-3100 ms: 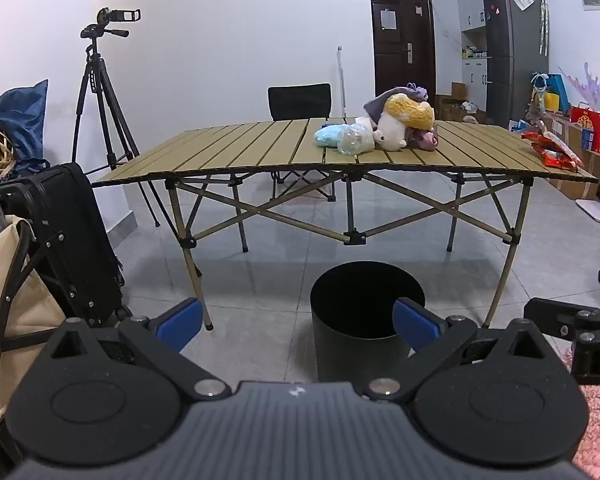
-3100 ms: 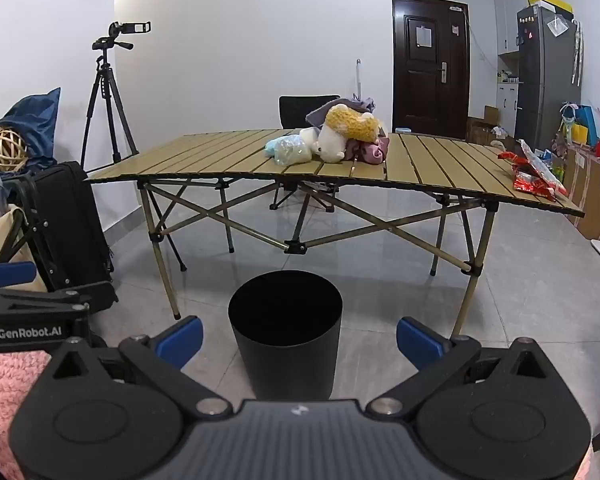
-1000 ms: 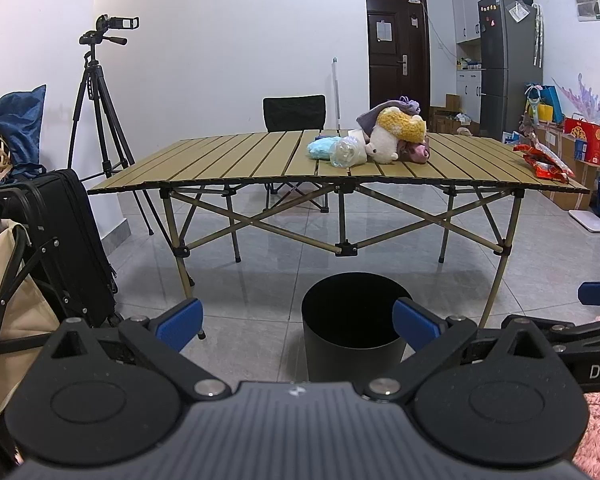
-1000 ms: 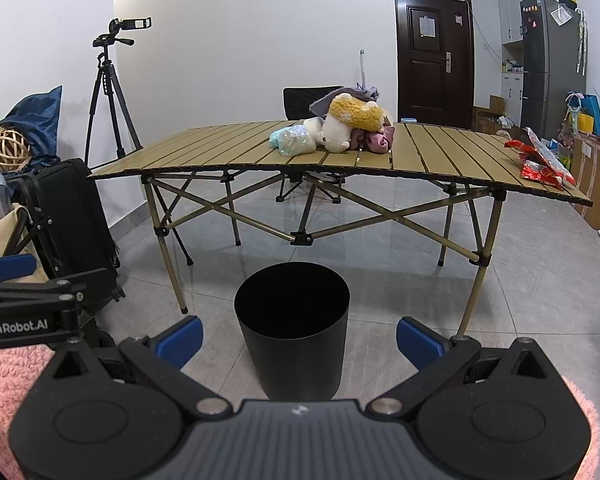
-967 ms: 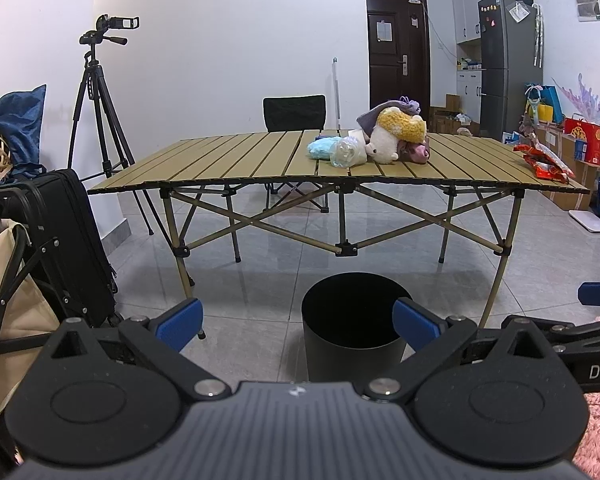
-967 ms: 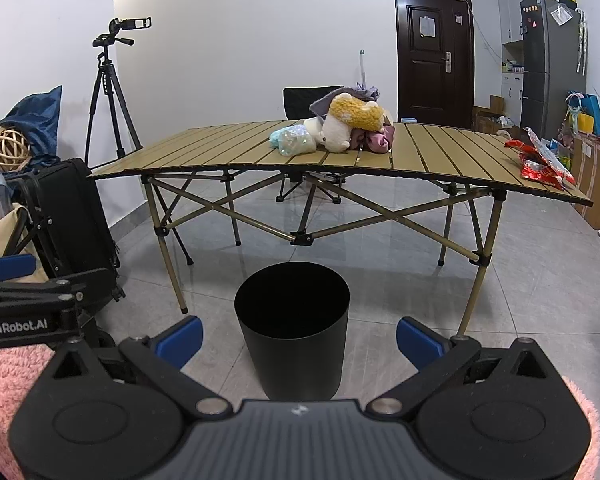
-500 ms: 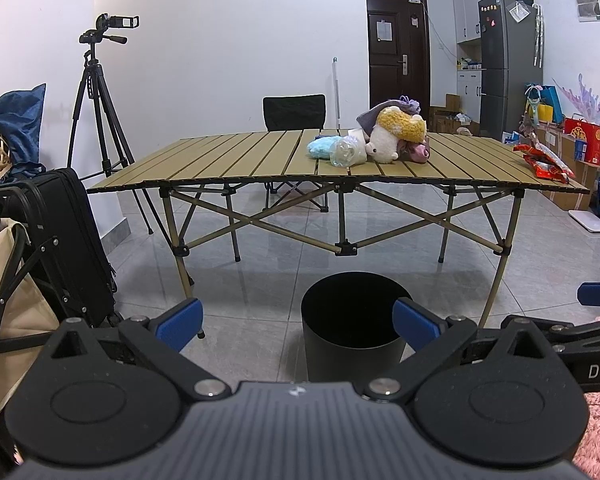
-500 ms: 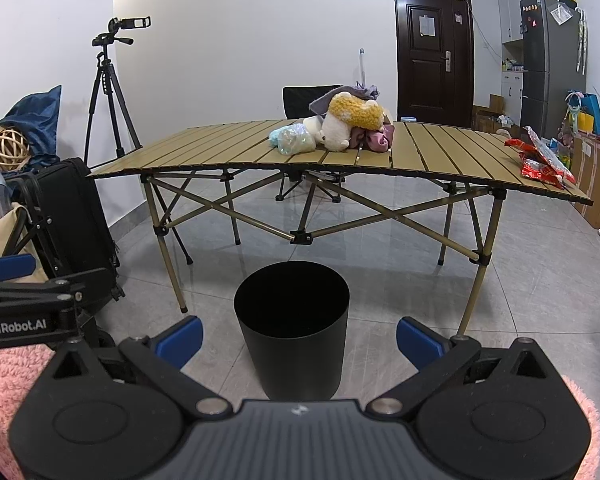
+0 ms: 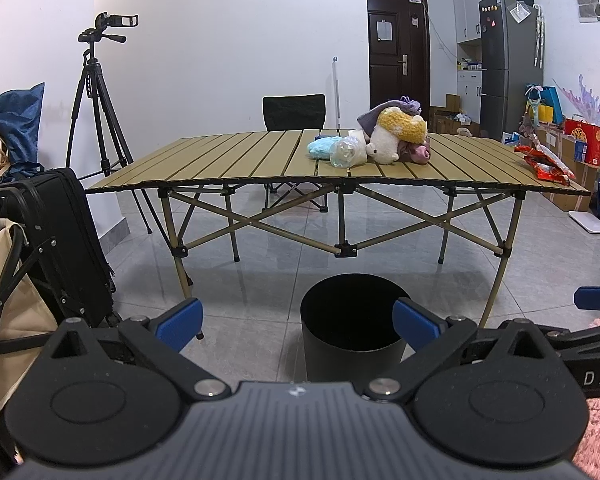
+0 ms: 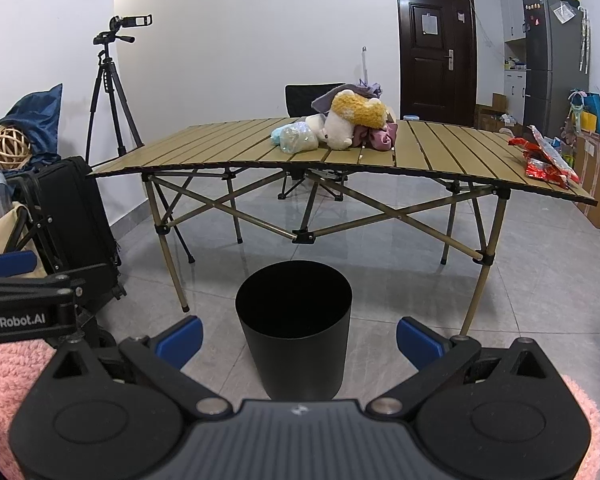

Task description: Collect trash

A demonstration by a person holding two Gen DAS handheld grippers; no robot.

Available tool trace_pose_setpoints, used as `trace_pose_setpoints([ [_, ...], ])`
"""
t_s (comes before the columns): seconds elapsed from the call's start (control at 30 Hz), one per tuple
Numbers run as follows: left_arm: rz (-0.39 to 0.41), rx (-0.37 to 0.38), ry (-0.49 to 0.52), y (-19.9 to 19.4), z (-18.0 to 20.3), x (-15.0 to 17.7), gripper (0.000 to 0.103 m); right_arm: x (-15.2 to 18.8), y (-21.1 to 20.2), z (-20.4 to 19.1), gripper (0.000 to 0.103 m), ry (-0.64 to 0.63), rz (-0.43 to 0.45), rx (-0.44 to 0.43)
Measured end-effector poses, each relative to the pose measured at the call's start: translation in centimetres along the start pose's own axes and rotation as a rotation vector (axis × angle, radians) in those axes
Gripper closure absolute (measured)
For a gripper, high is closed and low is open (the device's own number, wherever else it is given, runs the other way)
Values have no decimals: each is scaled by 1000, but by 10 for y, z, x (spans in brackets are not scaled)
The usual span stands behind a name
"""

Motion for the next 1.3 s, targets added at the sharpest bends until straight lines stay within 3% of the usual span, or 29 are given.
trace_pose_setpoints([
  [0.6, 1, -2, -23, 41, 2, -32, 0, -29, 43, 8, 0, 3, -18, -18],
  [1.3, 31, 4, -34, 122, 22, -89, 0, -89, 116, 55, 0, 24, 26, 36],
])
Point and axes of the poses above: each gripper's, at about its wrist camera, not at the fingertips, and y roughly the way its jaws point, z to its right, x to its underside, the point moved 7 cm from there along y, roughly the way its jaws point, and after that the axes turned 10 degrees about -x, right-handed, at the moved point
